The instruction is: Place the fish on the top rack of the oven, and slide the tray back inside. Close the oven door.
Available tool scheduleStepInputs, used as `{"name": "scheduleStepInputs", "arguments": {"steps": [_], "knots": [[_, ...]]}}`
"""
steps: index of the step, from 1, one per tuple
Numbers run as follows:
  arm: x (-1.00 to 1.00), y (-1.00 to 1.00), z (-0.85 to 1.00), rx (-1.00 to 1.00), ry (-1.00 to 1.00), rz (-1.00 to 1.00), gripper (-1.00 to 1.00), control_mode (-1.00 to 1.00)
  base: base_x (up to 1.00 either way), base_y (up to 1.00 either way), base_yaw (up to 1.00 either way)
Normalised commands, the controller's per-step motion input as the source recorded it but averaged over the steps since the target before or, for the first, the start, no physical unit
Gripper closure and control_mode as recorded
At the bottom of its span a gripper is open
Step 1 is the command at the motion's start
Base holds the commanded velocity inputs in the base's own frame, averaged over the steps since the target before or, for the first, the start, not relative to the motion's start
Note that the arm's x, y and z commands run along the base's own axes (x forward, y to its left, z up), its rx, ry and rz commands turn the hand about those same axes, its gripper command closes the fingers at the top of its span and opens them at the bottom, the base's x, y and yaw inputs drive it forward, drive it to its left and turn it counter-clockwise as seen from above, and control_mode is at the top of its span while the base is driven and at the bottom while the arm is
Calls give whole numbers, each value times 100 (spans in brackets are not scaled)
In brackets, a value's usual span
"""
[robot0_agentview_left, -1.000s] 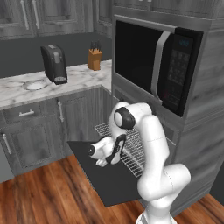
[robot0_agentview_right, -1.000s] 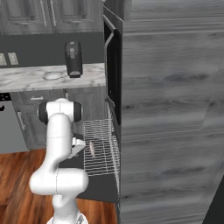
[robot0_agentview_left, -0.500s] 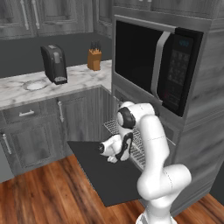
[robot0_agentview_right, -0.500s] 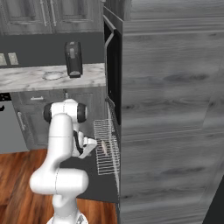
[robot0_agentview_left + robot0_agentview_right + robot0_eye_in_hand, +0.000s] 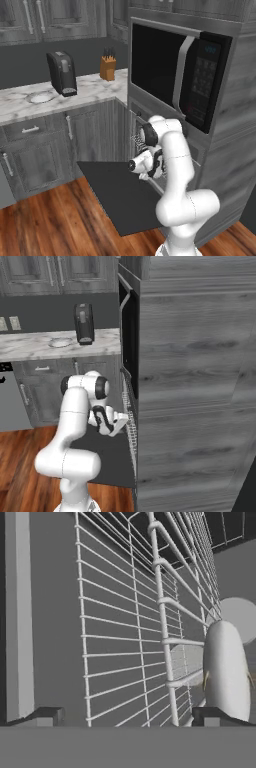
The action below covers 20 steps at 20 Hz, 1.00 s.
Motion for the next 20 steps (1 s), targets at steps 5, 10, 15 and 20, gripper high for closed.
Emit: {"name": "scheduleStepInputs", "arguments": {"steps": [5, 10, 15, 20], "knots": [[6, -82, -24, -2, 0, 0, -100, -100, 0, 0, 0], [1, -77, -8, 0, -1, 2, -100, -100, 0, 0, 0], [-30, -7, 27, 0, -16, 15, -100, -100, 0, 0, 0], [-35, 34, 30, -5, -14, 12, -100, -100, 0, 0, 0]]}}
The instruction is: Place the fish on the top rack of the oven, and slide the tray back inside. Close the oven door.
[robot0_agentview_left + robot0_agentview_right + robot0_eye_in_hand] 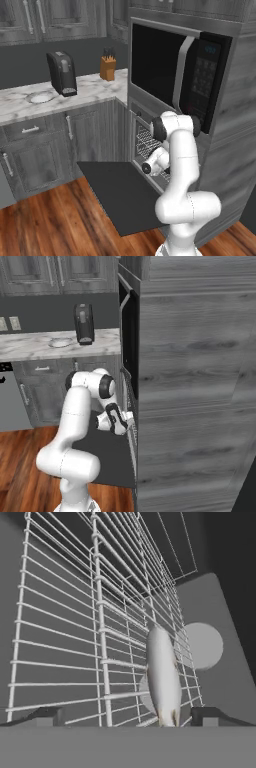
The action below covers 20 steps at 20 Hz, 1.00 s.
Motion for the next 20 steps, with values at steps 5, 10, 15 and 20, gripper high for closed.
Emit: {"name": "scheduleStepInputs", "arguments": {"steps": [5, 10, 15, 20], "knots": [[-53, 80, 17, -11, -1, 11, -100, -100, 0, 0, 0], [-29, 75, 80, -4, 0, 9, -100, -100, 0, 0, 0], [-2, 37, 100, 7, 1, 5, -100, -100, 0, 0, 0], [-10, 27, 100, 20, 7, 1, -100, -100, 0, 0, 0]]}}
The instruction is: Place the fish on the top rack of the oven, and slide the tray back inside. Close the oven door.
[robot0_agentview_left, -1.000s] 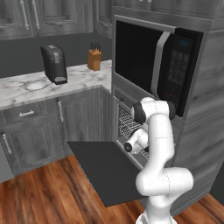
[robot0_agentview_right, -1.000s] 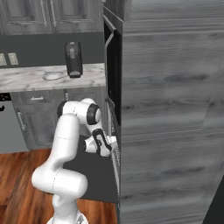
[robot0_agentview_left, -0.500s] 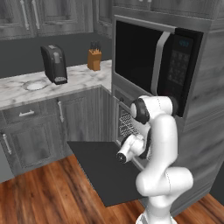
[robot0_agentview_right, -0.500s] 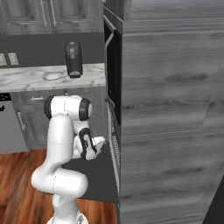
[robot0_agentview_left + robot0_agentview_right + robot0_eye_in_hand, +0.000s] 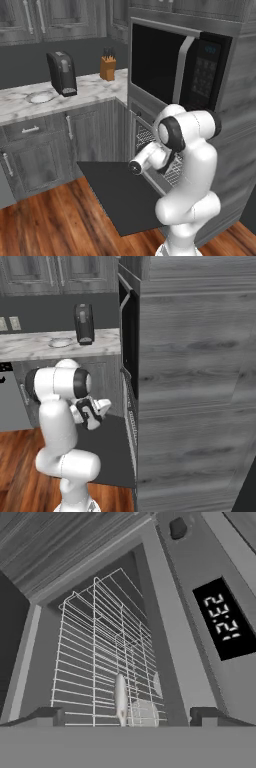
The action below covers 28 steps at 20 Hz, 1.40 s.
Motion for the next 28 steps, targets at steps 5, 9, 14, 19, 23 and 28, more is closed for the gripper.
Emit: {"name": "scheduleStepInputs", "arguments": {"steps": [5, 9, 14, 19, 23, 28], "knots": [[-40, 43, 86, 20, 18, 0, -100, -100, 0, 0, 0], [-60, 65, 48, 10, 17, 6, -100, -100, 0, 0, 0], [-88, 81, 19, 2, 5, 11, -100, -100, 0, 0, 0], [-92, 93, 13, 0, 4, 11, -100, -100, 0, 0, 0], [-48, 88, 61, 0, 19, 11, -100, -100, 0, 0, 0], [-46, 90, 38, 0, 27, 12, -100, -100, 0, 0, 0]]}}
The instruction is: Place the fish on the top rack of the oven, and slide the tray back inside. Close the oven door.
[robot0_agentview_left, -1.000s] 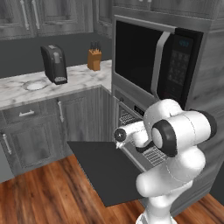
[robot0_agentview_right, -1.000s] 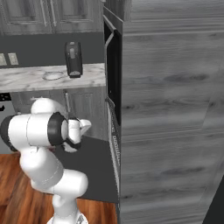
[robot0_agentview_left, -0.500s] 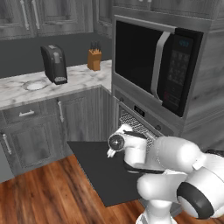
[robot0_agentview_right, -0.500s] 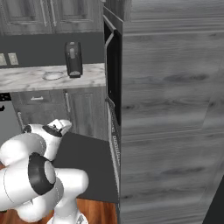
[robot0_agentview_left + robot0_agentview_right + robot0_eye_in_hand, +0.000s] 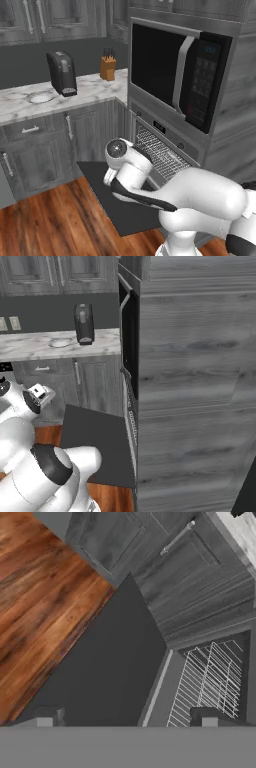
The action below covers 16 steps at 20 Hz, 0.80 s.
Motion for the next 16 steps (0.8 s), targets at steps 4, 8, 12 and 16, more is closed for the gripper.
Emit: {"name": "scheduleStepInputs", "arguments": {"steps": [4, 8, 12, 16], "knots": [[-16, 100, -20, -1, 26, 10, -100, -100, 0, 0, 0], [0, 90, -67, -19, 20, 16, -100, -100, 0, 0, 0], [0, 61, -78, -25, 9, 17, -100, -100, 0, 0, 0], [-8, 55, -64, -28, 0, 16, -100, -100, 0, 0, 0]]}}
